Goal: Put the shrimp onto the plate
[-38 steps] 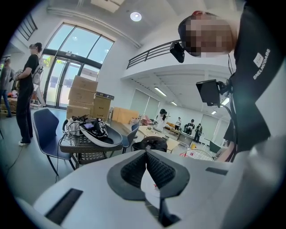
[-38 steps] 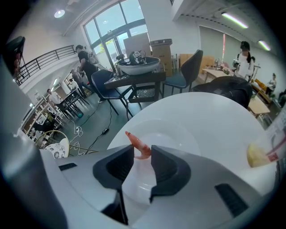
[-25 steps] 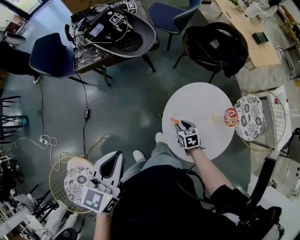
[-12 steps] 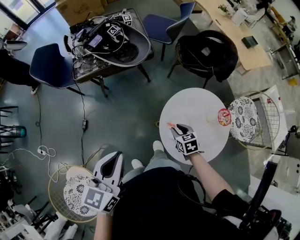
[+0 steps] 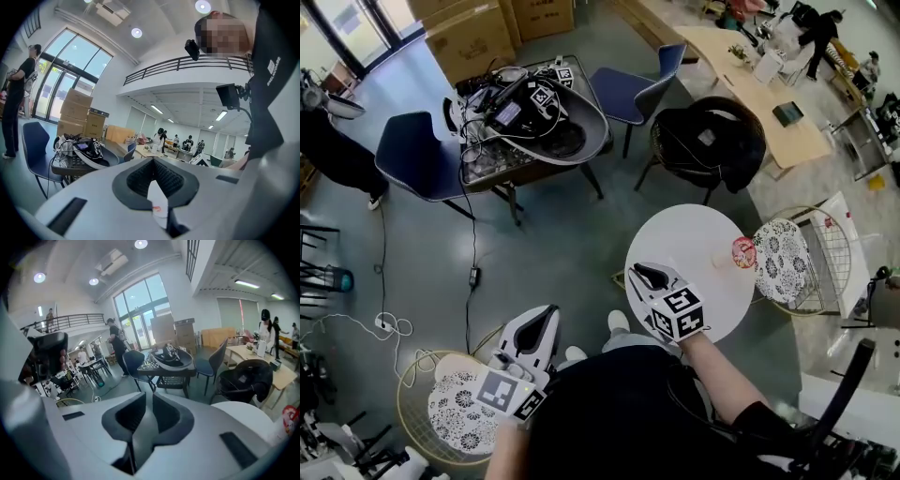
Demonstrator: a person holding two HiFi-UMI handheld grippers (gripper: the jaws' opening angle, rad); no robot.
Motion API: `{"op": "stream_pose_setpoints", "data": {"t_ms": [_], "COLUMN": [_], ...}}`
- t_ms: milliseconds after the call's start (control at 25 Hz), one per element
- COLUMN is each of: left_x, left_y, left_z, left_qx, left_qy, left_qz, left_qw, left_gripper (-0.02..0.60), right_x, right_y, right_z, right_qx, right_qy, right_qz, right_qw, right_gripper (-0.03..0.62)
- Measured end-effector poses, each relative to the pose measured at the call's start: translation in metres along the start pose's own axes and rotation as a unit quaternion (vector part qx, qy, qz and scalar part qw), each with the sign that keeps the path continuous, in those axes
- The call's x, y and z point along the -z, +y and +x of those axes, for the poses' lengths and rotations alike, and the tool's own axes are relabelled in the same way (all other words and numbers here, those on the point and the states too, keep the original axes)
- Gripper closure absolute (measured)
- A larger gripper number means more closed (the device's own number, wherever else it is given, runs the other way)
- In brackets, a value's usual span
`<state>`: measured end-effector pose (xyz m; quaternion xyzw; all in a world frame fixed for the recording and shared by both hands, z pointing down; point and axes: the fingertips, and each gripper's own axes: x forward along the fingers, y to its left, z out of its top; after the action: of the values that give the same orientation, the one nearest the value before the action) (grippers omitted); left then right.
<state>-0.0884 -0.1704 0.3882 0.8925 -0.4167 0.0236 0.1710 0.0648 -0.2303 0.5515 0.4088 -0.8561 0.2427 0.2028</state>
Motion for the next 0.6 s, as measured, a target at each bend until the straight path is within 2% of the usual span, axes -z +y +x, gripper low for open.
{"op": "stream_pose_setpoints", "data": {"t_ms": [280,400,600], "left_x": [-0.019,-0.026,-0.032], "left_y": [0.006,0.007,0.008], "left_z": [-0.016,-0.024,-0.039], "left_qx": [0.004,0.005,0.005], "left_qy": [-0.036,-0.052,-0.066], "left_qz": [0.004,0.009,0.015], "left_qw": [0.9993,0.9986,0.9977], "left_gripper": [0.574,0.574,0.574], "right_x": [-0.075,-0.1,-0.134], "right_y": [0.083,0.113,0.157], "right_z": [-0.033,-0.047,-0.073], "right_qx": [-0.077,-0.107,-0.13], "right_qy": [-0.079,-0.112,-0.168], "right_qz": [-0.046,-0.074,-0.131], "right_qw": [0.993,0.985,0.968], "right_gripper": [0.561,0.57,0.577]}}
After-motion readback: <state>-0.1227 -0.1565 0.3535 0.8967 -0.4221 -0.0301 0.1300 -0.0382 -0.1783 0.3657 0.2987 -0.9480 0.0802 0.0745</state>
